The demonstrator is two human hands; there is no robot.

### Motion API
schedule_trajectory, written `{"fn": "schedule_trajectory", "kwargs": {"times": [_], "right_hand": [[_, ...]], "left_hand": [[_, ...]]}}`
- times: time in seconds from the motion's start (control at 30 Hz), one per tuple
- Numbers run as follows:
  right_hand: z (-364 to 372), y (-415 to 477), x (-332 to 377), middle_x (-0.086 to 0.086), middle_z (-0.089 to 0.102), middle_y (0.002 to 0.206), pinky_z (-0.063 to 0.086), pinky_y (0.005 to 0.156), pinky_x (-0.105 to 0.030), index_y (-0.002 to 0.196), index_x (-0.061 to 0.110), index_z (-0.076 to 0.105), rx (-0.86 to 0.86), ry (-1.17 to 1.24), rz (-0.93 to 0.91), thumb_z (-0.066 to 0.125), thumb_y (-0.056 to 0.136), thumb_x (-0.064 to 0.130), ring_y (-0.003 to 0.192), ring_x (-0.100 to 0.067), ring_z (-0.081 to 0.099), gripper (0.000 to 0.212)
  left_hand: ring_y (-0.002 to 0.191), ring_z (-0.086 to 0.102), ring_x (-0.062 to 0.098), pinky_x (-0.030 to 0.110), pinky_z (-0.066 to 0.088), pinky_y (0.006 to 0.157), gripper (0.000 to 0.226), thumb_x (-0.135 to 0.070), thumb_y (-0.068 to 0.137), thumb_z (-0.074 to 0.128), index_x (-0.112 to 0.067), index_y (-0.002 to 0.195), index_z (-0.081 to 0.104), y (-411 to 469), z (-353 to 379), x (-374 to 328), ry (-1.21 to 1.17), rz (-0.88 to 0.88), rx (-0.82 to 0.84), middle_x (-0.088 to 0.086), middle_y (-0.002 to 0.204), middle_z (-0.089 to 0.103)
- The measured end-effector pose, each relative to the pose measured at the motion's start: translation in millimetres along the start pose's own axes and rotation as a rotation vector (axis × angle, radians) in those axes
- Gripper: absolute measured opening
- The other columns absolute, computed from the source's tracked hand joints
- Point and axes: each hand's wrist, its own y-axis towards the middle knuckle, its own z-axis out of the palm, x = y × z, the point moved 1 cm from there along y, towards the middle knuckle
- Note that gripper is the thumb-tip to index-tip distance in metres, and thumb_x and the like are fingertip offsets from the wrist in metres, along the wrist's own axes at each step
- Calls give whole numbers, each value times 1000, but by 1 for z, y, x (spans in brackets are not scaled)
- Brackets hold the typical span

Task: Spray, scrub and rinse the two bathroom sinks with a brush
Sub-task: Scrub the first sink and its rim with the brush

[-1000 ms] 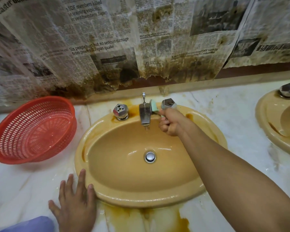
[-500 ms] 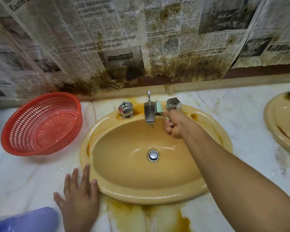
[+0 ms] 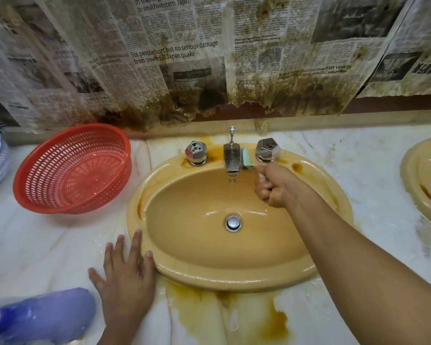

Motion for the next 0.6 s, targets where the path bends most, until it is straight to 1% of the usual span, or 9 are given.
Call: {"fn": "schedule_trajectory", "kwargs": {"times": [0.07,0.13,0.23,0.37,0.5,0.57,0.6], "right_hand": [[-6,-5,-12,4,33,57,13,29,-16,97,22,57,17,7,20,52,105,22,36,-5,21,10],[-5,-3,-10,4,32,59,13,29,-16,96,22,57,19,8,-2,50,105,20,36,-5,21,12],[3,7,8,5,32,64,14,29,-16,96,21,58,-32,5,-64,45,106,15,34,-5,23,18],[6,9,12,5,33,63,15,30,-15,95,23,59,-68,-28,-77,45,107,19,33,-5,23,19],[2,-3,-6,5,32,60,14,32,-16,99,23,57,-68,-58,-79,51,105,21,39,-5,23,10],[5,1,-3,4,32,61,14,36,-17,98,21,58,-117,-132,-133,50,105,18,44,-7,22,11],[8,4,2,2,32,64,15,39,-17,98,19,59,-162,-209,-191,49,104,14,47,-9,23,13]], "left_hand": [[158,6,21,66,4,121,64,-65,96,10,-53,159,10,0,1,0,-1,2,2,-3,170,17],[158,7,22,67,3,120,63,-64,97,13,-52,159,12,-1,1,0,-10,9,-3,-2,170,19],[158,8,22,67,4,120,62,-64,98,14,-52,159,12,-2,1,2,-12,13,-9,-1,169,21],[158,8,23,68,4,121,63,-65,98,11,-52,160,9,-2,1,1,-4,18,-8,0,169,21],[158,6,23,67,2,121,63,-65,98,10,-51,160,8,-2,1,2,0,20,-2,0,169,19],[158,5,23,67,1,121,63,-65,99,11,-52,160,7,-2,2,2,-2,24,-4,0,170,19],[158,5,23,67,1,121,63,-64,99,11,-52,160,8,-2,2,2,-9,27,-6,0,169,19]]}}
